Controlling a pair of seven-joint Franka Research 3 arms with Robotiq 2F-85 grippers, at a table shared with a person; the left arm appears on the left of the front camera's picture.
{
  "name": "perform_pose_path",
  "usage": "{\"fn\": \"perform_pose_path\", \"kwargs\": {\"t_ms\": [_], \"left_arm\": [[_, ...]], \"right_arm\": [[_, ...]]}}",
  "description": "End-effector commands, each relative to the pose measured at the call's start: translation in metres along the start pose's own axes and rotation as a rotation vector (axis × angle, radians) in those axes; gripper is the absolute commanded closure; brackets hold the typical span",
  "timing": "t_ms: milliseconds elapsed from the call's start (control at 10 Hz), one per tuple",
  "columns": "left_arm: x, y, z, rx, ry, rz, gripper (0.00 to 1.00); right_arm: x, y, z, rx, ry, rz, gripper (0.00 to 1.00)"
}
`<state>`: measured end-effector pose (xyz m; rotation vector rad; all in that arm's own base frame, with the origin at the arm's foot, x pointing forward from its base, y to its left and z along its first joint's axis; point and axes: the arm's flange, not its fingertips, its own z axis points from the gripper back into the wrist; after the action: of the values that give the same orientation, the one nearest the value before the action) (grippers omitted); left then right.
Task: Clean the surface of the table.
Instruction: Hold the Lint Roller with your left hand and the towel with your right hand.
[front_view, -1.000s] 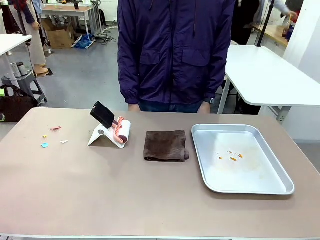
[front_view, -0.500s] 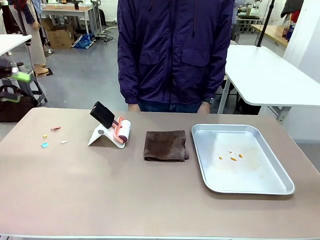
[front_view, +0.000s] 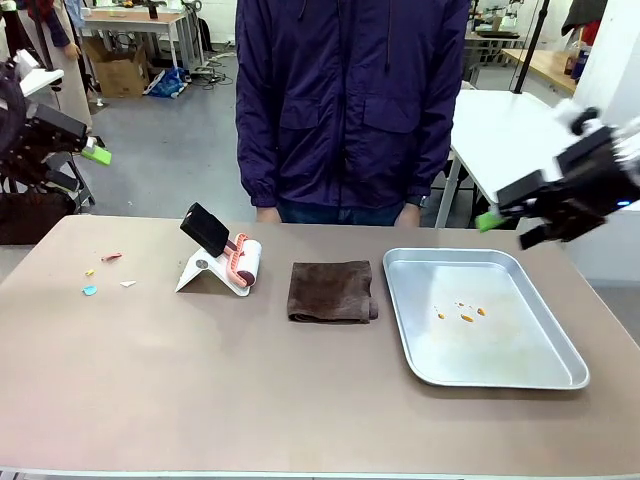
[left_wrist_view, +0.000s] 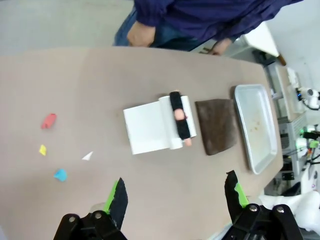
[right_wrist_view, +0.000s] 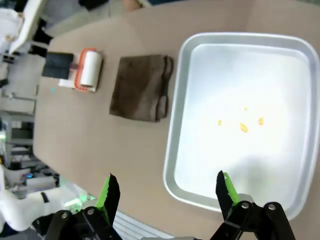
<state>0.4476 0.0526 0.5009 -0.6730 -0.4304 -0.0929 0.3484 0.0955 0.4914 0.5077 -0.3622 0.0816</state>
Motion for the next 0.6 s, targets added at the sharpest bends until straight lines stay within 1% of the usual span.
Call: {"fn": "perform_pose_path", "kwargs": {"t_ms": [0, 100, 200, 300, 400, 500], "left_arm": [[0.023, 0.008, -0.016, -0.005, 0.071, -0.014, 0.00], [0.032, 0.009, -0.035, -0.009, 0.092, -0.011, 0.00], [0.038, 0.007, -0.056, -0.024, 0.102, 0.007, 0.00], [0.043, 0.004, -0.074, -0.026, 0.122, 0.023, 0.00], [0.048, -0.017, -0.102, -0.013, 0.174, 0.019, 0.00], [0.049, -0.034, -0.121, -0.001, 0.199, 0.021, 0.00]], "right_arm": [[0.035, 0.021, -0.048, -0.035, 0.002, -0.096, 0.00], [0.039, 0.035, -0.076, -0.029, 0.017, -0.097, 0.00], [0.041, 0.047, -0.099, -0.005, 0.058, -0.089, 0.00], [0.040, 0.057, -0.121, -0.009, 0.073, -0.095, 0.00], [0.038, 0.065, -0.141, -0.023, 0.071, -0.103, 0.00], [0.036, 0.068, -0.153, -0.001, 0.078, -0.121, 0.00]]}}
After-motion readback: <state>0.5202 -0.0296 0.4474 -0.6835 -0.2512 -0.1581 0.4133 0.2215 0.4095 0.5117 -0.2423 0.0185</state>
